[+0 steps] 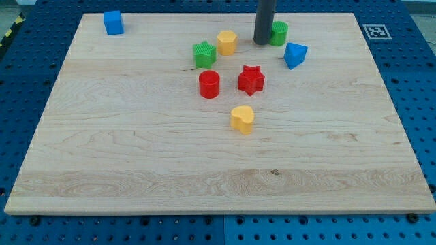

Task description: Move the yellow hexagon up a bit

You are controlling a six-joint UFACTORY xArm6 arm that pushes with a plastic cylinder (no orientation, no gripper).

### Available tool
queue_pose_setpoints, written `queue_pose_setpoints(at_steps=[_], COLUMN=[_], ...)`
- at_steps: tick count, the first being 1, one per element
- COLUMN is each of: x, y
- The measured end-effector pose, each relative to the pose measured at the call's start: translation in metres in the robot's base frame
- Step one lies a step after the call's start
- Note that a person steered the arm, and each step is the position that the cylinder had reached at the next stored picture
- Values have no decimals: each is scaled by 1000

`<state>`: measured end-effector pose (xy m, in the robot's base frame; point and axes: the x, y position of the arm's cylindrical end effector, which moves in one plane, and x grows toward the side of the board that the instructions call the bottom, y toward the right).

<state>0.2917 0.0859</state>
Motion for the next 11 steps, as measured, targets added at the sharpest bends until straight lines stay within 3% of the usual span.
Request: queue_pose_setpoints(at_steps=[1,2,11], x=[35,44,22], y=[0,0,-69])
